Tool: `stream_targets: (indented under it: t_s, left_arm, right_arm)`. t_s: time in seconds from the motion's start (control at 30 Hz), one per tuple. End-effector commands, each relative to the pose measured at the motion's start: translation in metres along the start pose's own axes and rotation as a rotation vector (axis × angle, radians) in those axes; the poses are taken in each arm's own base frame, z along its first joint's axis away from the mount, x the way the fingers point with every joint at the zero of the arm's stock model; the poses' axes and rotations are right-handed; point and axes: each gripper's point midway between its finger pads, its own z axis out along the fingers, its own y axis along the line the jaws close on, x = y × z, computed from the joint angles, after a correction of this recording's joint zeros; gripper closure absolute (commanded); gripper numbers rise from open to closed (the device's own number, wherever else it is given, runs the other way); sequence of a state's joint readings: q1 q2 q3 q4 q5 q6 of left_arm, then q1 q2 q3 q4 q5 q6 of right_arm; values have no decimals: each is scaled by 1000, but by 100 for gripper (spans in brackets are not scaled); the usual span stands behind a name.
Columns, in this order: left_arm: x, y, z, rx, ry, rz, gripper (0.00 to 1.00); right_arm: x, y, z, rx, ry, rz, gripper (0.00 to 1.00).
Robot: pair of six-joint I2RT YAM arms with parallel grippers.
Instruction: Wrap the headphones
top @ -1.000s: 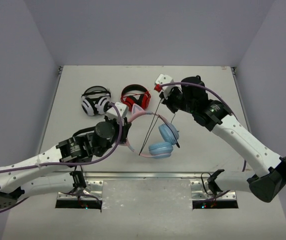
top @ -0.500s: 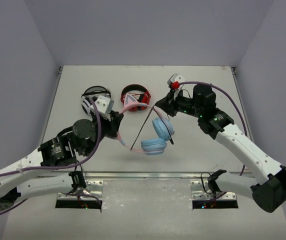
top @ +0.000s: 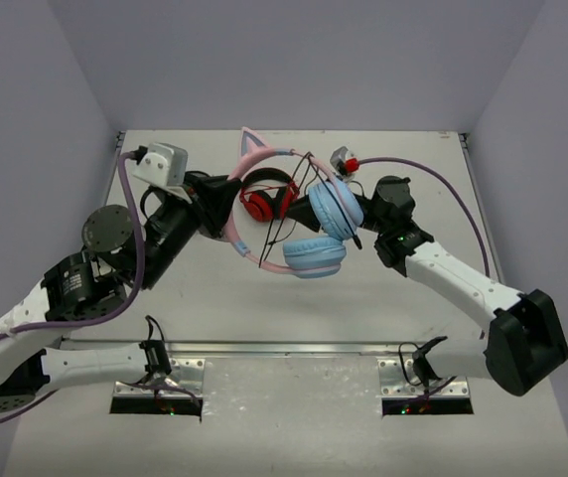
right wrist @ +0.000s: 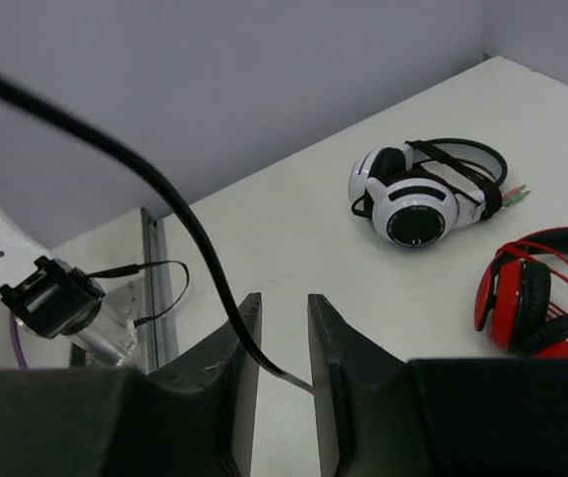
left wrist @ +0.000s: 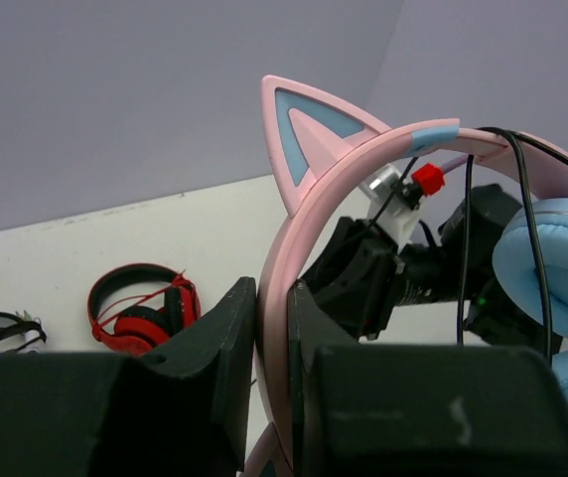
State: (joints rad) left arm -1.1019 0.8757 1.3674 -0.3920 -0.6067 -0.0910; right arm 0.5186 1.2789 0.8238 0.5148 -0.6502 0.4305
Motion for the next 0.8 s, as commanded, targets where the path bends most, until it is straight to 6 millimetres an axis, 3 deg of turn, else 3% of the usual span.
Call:
stream_targets:
  t_s: [0.0,0.33,0.77]
  left_arm:
    - [-61,1,-6,-22,-160,-135,100]
    - [-92,19,-3,-157,-254,-206,100]
    - [-104,17,2,-173,-279,-214,100]
  right_arm:
    - [-18,13,5,-94,-111,20,74]
    - [25,4,10,-113,-108,129,81]
    - [59,0,4,-90,-66,178,79]
